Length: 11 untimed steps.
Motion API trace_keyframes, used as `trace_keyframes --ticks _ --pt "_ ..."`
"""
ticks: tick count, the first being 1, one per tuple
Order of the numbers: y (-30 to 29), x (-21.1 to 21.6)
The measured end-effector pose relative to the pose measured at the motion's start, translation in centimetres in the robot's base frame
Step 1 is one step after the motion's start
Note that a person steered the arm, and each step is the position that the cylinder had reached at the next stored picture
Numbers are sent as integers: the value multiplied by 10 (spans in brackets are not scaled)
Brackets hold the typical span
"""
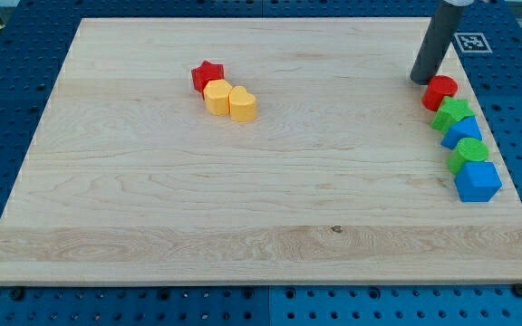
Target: Point at the red star
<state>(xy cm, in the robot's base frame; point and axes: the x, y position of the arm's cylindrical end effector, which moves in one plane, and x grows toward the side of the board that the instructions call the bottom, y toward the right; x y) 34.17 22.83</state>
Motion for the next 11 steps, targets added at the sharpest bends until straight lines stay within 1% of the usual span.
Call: trace_keyframes --ticks 2,3,4,5,6,7,9,10,11 --pt "1 10" --pt "-8 -4" --pt "-77 -30" --pt "-174 -45" --pt "-282 -53" --pt "-350 -53" --pt "-373 -6" --pt "-371 -6" --pt "-354 -7"
